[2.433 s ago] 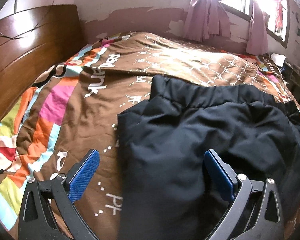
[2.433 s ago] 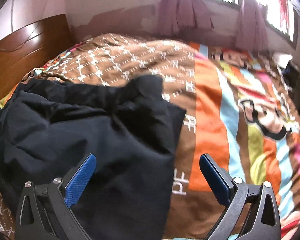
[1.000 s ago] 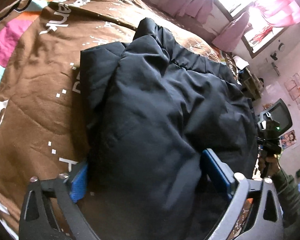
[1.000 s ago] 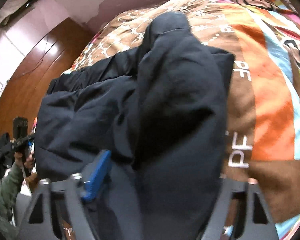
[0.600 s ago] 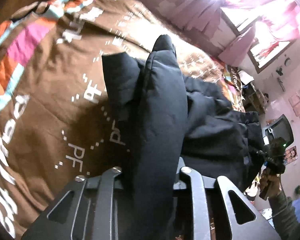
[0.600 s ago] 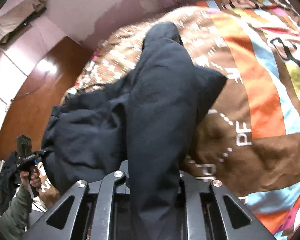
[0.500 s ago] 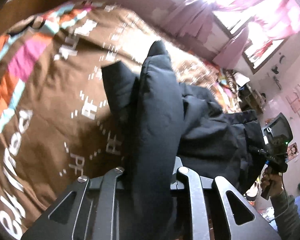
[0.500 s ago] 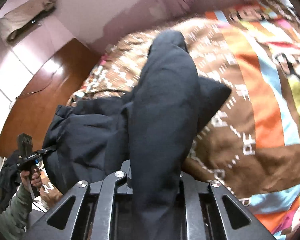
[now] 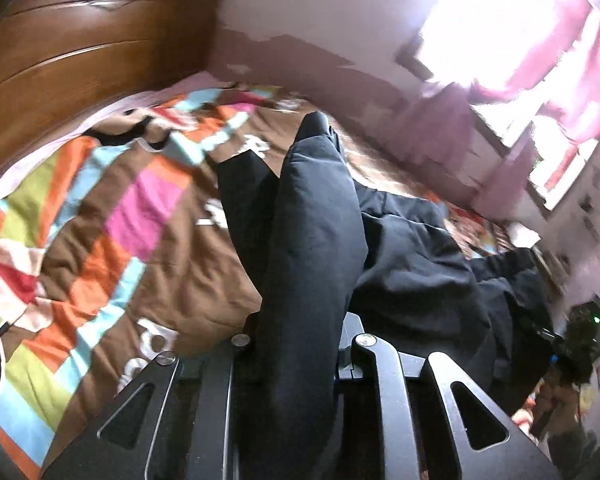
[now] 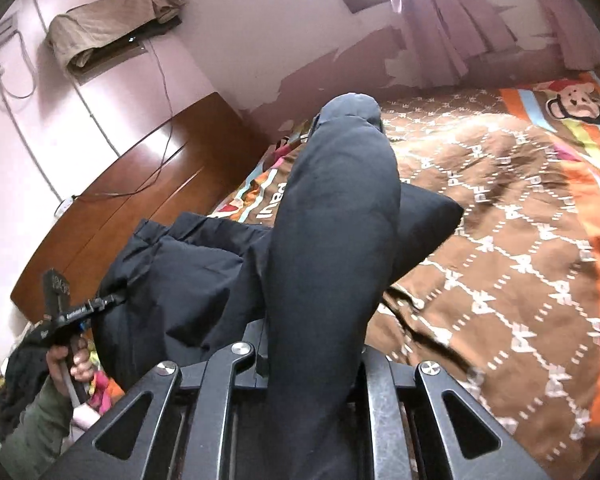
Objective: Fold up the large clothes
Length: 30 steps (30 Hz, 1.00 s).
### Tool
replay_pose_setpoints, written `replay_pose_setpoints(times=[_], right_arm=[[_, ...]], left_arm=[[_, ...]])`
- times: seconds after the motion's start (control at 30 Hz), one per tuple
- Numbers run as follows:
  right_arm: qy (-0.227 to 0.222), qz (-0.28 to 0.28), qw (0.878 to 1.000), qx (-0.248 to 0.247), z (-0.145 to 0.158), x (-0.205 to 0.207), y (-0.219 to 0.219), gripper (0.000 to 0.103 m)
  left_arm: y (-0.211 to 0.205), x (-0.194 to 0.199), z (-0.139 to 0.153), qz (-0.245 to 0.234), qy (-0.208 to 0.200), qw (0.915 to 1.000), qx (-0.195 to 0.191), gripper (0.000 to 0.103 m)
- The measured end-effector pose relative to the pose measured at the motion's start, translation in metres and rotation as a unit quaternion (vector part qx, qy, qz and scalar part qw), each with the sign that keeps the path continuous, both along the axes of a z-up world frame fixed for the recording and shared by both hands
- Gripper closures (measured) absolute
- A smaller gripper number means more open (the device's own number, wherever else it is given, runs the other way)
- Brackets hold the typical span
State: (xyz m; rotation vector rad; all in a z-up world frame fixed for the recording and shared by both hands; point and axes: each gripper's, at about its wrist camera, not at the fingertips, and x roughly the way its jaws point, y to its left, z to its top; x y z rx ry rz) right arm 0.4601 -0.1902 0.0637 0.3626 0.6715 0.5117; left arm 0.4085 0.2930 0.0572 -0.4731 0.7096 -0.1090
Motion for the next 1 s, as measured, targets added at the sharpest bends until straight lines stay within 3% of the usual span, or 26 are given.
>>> replay_pose_setpoints(times=[0.23, 0.33, 0.43, 0.6, 0.7, 0.8, 0.93, 1.0], right_arm=[[0.036, -0.042, 0.998, -0.023, -0.038, 0.040, 0.005, 0.088], [0.045, -0.053, 0.996, -0.048, -0.046, 0.040, -0.002, 0.080], [0.052, -0.076, 0.993, -0.075, -0.053, 0.035, -0.005, 0.069], [0.053, -0.123, 0.988, -0.070, -0.059, 0.025, -0.015, 0.022], [0.031, -0.155, 0.984, -0.078, -0.057, 0.013, -0.020, 0.011], [0.009, -0.174, 0.981, -0.085, -0.051, -0.002, -0.021, 0.006], [-0.030, -0.177, 0.980, -0.088, -0.038, -0.024, -0.018, 0.000], [-0.049, -0.175, 0.979, -0.091, -0.030, -0.035, -0.012, 0.000]], left_arm=[[0.019, 0.022, -0.055, 0.034, 0.050, 0.9979, 0.024, 0.088], [0.022, 0.019, -0.066, 0.038, 0.056, 0.9975, 0.023, 0.085], [0.020, 0.018, -0.067, 0.045, 0.062, 0.9967, 0.026, 0.074], [0.018, 0.017, -0.068, 0.085, 0.095, 0.9908, 0.046, 0.048], [0.015, 0.010, -0.065, 0.102, 0.100, 0.9885, 0.051, 0.038], [0.006, 0.001, -0.058, 0.117, 0.101, 0.9842, 0.085, 0.026], [-0.012, -0.018, -0.045, 0.124, 0.070, 0.9811, 0.131, 0.024], [-0.021, -0.026, -0.038, 0.124, 0.053, 0.9804, 0.143, 0.011]])
